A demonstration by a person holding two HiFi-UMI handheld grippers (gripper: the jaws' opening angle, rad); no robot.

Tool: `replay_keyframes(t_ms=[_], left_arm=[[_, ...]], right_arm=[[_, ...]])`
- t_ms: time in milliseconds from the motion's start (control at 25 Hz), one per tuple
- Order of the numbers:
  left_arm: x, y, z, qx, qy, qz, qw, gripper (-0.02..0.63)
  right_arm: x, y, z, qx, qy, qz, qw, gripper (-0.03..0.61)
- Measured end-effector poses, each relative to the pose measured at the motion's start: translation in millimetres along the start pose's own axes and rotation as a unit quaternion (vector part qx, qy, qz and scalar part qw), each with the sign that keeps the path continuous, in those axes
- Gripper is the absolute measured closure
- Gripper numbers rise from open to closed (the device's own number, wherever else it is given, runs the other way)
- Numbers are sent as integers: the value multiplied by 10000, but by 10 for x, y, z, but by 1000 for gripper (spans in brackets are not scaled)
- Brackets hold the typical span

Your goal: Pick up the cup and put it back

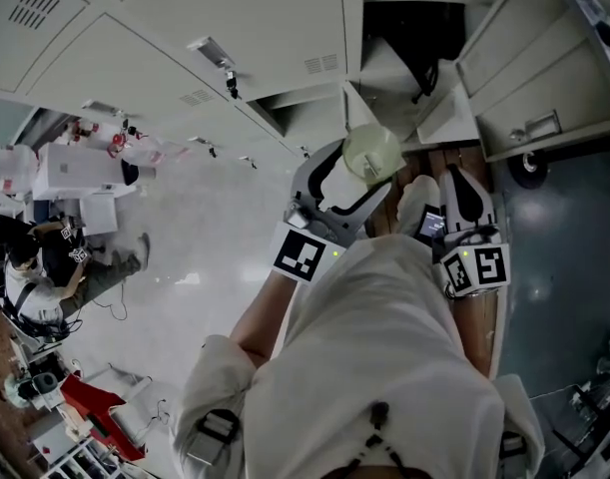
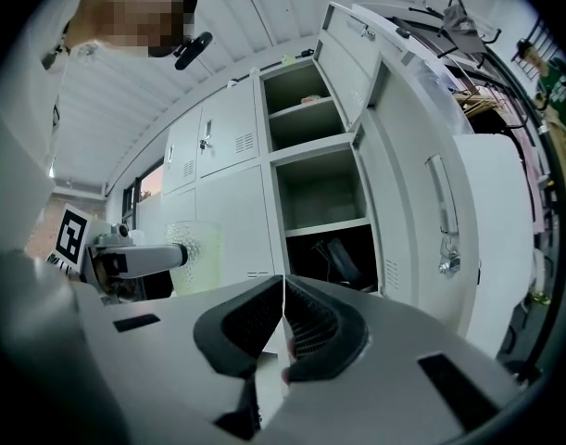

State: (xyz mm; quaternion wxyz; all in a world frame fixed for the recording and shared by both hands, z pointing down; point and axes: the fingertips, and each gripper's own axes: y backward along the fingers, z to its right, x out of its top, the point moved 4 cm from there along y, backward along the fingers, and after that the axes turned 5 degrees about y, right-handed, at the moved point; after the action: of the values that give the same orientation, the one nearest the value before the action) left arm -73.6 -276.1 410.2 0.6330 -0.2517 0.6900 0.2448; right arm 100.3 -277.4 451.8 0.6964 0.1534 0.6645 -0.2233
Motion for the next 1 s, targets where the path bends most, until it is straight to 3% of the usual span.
replay_keyframes(t_ms=[1000], left_arm=[[-4, -113, 65, -129, 42, 44, 9999, 290]], right_arm=[[-50, 86, 38, -124, -46, -23, 9999, 552]])
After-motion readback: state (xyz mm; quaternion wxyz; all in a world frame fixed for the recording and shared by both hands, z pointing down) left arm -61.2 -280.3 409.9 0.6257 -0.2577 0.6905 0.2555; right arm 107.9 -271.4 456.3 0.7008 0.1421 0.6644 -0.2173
